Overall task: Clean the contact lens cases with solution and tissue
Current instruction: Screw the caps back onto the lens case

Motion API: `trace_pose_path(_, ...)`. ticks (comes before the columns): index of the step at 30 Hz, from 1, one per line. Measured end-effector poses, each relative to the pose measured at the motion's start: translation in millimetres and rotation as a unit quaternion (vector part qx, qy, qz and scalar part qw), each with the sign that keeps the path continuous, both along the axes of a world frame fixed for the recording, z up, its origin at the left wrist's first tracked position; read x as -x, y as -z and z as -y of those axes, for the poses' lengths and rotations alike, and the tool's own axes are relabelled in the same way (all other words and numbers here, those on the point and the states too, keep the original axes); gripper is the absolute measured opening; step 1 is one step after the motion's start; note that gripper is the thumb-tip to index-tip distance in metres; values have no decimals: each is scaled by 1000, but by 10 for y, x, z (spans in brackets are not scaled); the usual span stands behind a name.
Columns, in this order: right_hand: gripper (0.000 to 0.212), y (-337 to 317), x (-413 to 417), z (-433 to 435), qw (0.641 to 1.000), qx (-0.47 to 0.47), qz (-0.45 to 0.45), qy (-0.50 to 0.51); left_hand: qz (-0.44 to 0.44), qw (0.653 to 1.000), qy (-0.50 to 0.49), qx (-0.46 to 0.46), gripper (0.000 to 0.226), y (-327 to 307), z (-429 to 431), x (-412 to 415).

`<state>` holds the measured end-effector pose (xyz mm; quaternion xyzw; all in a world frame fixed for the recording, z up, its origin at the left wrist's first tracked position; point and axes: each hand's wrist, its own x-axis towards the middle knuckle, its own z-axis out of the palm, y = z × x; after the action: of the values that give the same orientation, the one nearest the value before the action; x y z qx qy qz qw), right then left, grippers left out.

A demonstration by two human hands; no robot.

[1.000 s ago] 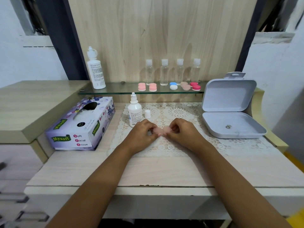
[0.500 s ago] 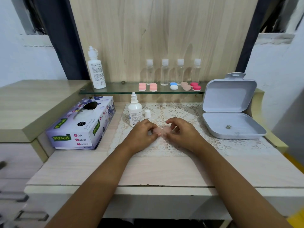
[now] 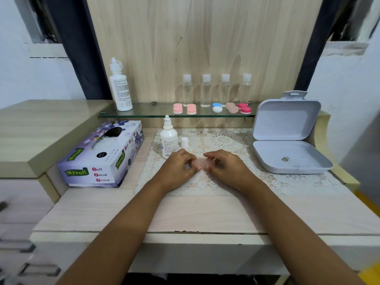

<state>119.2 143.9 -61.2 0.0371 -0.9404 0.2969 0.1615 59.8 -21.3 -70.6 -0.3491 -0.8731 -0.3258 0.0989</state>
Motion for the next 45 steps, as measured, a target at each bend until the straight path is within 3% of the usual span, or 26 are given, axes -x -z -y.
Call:
trace_pose_path(7,28,-7,15,14,999,-27,7,17,-5,1000,2,0,25,13,0,12)
trace_pose_path(13,39,-21,-4,19,999,21,21,35,-10,1000,5,0,26,21,2,23)
trace_pose_path(17,41,-47,-32,-4,999,27,42,-5,-7,1000,3,1,25,22,3,31)
trace_pose_path(24,24,-21,-5,-36,999,39,29,22,-8,1000,2,0,26,20,1,27)
trace_pose_path(31,36,3,2,-13,999,24,28,1,-5,1000,3,-4,26,6,3,13)
trace_pose_path(37,24,-5,12,-40,999,33,13,10,-7,1000,1,0,25,6,4,7)
trace_pose_path(45,27,17,11,-33,1000,14,8,10,-4,1000,-5,6,25,2,-5,5)
